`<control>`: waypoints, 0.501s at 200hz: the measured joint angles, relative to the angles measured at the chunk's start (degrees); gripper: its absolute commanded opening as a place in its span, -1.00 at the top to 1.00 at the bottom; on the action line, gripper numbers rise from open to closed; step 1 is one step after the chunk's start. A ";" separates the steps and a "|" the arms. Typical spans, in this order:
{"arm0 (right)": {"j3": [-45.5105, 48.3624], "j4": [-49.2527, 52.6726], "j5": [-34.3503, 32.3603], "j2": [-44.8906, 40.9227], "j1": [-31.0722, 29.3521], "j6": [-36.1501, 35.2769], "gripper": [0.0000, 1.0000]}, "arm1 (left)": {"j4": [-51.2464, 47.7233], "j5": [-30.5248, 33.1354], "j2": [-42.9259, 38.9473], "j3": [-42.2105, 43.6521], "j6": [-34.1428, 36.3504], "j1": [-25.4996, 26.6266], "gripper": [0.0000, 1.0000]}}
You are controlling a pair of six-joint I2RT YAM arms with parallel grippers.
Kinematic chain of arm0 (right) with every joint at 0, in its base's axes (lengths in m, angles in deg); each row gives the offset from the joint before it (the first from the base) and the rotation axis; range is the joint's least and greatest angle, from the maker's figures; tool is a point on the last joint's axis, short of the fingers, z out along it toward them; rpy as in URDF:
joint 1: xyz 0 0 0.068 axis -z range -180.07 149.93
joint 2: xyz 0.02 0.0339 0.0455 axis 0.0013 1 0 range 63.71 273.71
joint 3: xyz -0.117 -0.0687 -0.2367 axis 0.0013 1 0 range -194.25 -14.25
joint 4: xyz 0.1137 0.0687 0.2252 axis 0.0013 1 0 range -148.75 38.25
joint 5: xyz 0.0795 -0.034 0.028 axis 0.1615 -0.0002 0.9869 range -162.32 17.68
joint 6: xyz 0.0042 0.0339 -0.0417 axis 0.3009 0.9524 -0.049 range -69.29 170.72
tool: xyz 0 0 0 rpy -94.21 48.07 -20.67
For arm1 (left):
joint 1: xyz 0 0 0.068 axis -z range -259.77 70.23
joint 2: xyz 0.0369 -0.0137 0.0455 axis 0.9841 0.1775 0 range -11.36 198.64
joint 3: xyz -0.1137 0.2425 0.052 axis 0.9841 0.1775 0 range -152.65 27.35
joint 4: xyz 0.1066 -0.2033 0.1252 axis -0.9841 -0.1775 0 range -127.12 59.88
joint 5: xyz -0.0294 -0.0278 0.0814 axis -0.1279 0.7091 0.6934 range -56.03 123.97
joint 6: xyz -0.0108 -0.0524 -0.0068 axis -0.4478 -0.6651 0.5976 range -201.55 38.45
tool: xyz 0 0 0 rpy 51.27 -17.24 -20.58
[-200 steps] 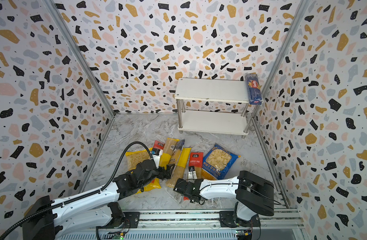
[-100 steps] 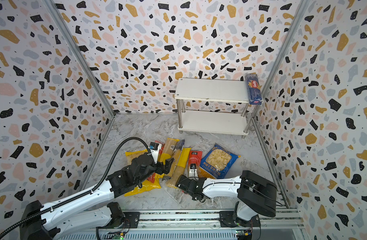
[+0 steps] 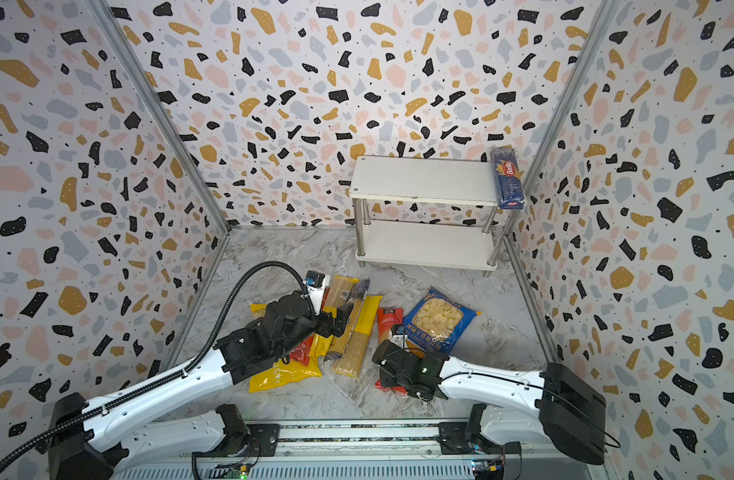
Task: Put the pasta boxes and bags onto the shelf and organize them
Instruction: 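Grasp the red-labelled spaghetti with the right gripper while the left reaches nearby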
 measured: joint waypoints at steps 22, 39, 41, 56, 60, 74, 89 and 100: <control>1.36 0.85 1.95 -5.42 2.23 -1.09 0.78 | -0.22 -0.13 0.63 -0.09 -0.02 0.00 -0.99; 2.05 0.96 3.32 -8.83 4.37 -2.47 0.82 | -0.24 -0.33 0.83 -0.39 -0.02 0.00 -0.99; 2.05 1.01 3.43 -9.09 4.59 -2.56 0.82 | -0.24 -0.33 0.83 -0.44 -0.02 0.00 -0.99; 2.08 1.16 4.07 -10.99 5.95 -3.78 0.82 | -0.17 -0.35 0.83 -0.87 -0.02 0.00 -0.99; 2.08 1.27 4.17 -11.45 6.32 -4.17 0.82 | -0.20 -0.33 0.81 -0.96 -0.02 0.00 -0.99; 2.03 1.79 4.37 -12.68 7.17 -5.33 0.82 | -0.26 -0.35 0.90 -1.29 -0.02 0.00 -0.99; 2.03 2.67 4.68 -13.70 8.15 -6.38 0.83 | -0.44 -0.33 1.33 -2.14 -0.02 0.00 -0.99; 2.03 3.15 5.09 -14.49 9.11 -7.06 0.84 | -0.55 -0.35 1.95 -2.97 0.00 0.00 -0.99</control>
